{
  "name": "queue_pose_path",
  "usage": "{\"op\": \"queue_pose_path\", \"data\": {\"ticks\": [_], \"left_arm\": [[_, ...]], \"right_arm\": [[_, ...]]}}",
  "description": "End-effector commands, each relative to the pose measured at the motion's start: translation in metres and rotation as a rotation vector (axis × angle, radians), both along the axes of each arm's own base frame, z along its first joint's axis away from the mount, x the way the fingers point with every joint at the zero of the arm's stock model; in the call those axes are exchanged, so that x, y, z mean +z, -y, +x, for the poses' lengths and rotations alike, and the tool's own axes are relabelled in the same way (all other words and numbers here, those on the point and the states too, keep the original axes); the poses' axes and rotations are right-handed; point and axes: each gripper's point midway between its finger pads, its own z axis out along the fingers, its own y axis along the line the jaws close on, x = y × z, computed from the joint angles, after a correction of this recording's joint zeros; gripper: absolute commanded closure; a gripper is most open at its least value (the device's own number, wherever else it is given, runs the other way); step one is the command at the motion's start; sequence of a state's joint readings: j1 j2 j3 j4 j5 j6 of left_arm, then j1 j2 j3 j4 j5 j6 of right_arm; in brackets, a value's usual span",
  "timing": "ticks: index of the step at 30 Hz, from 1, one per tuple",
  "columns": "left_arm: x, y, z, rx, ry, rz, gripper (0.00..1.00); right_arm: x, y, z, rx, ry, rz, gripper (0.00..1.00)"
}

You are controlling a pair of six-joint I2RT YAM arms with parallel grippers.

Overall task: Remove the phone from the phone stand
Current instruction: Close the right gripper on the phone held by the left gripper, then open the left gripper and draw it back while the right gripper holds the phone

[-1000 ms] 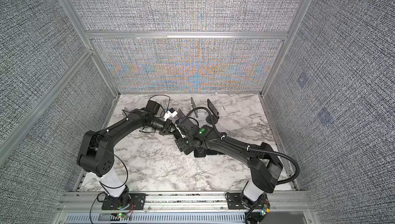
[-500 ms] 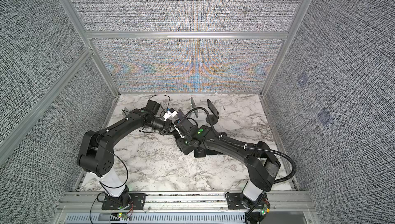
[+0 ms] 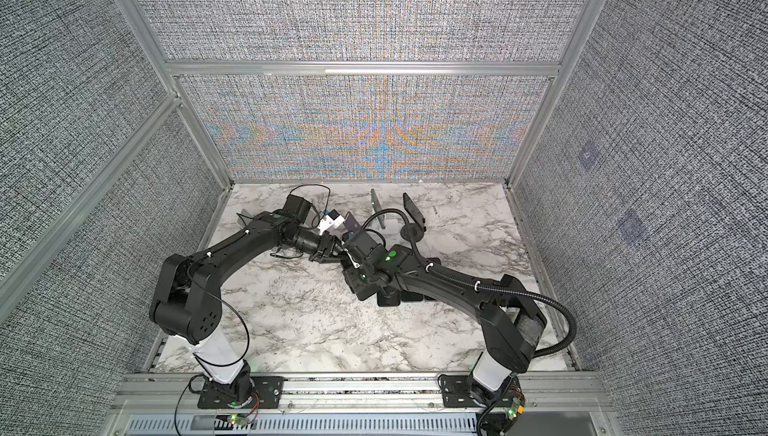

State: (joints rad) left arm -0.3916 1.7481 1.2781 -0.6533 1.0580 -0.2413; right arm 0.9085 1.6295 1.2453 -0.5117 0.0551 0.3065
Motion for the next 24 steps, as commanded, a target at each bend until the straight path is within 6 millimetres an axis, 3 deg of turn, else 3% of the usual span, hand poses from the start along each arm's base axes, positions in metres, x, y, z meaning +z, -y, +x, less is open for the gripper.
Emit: {"op": "queue_pose_path", "data": {"ticks": [1,6,16,24], "left_arm": [[0.008,0.002,-0.001,-0.014,0.019,-0.032,0.51],[0.01,-0.007,0.007,0.023,0.053,-0.001,0.47],[0.02,-0.059,0.046,0.244,0.219,0.163,0.46],[0.03,-0.089,0.065,0.395,0.321,0.236,0.46]], "right_arm": [[0.003,0.001,0.004,-0.04,0.007,0.012,0.58],[0.008,0.012,0.005,-0.107,0.006,-0.002,0.59],[0.012,0.053,-0.004,-0.335,-0.03,-0.051,0.63],[-0.009,0.042,-0.003,-0.402,-0.081,-0.093,0.71]]}}
